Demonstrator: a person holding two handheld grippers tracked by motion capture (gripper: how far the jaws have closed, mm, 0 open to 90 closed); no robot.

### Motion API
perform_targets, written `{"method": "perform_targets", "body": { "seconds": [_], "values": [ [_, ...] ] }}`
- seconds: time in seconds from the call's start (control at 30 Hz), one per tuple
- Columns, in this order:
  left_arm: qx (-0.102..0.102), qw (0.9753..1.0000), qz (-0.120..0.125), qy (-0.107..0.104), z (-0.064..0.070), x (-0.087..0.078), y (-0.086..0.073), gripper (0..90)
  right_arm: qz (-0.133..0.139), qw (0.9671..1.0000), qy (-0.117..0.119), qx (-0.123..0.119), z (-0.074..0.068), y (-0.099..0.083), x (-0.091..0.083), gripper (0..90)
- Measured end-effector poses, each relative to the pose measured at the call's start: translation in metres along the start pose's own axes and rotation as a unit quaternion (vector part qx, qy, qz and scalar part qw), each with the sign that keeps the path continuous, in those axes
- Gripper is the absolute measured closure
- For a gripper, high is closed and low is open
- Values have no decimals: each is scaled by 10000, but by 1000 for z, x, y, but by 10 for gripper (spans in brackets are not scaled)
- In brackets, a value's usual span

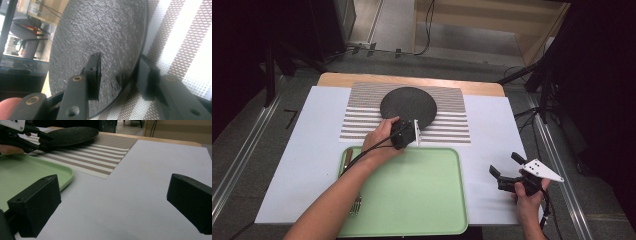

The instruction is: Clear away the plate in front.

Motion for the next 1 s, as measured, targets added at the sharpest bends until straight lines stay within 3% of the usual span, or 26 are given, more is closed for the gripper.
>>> {"method": "perform_targets", "body": {
  "seconds": [0.07, 0.23, 0.33, 0.47, 0.53, 0.63, 0.8, 1.0],
  "values": [
    [0, 10000, -40, -51, 0, 0, 0, 689, -8, 10000, -1, 7, 0, 0, 0, 0],
    [189, 9998, -20, 3, 2, 0, 1, 714, -6, 10000, 0, 2, 0, 0, 0, 0],
    [526, 9984, -7, 224, 6, -1, 3, 757, 2, 10000, 3, 7, 0, 0, 0, 0],
    [619, 9974, 47, 365, 4, -4, 7, 790, 1, 10000, 6, 23, 0, 0, 0, 0],
    [755, 9954, 104, 581, 2, -8, 11, 835, 1, 10000, 3, 19, 0, 0, 0, 0],
    [634, 9961, 133, 606, -7, -12, 14, 867, 2, 10000, 9, 19, 0, 0, 0, 0],
    [727, 9953, 145, 623, -12, -15, 14, 880, -6, 10000, -2, 33, 0, 0, 0, 0],
    [622, 9964, 140, 562, -19, -21, 17, 879, 1, 10000, -12, 31, 1, 0, 0, 0]
  ]
}}
Point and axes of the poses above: each handheld gripper's, and its own axes: x roughly forward along the jaws, y roughly out of its top, z roughly to its right, the point moved 1 cm from there along x, roughly forward along the jaws, and after that the axes turned 1 degree about y, right-handed, at the moved point
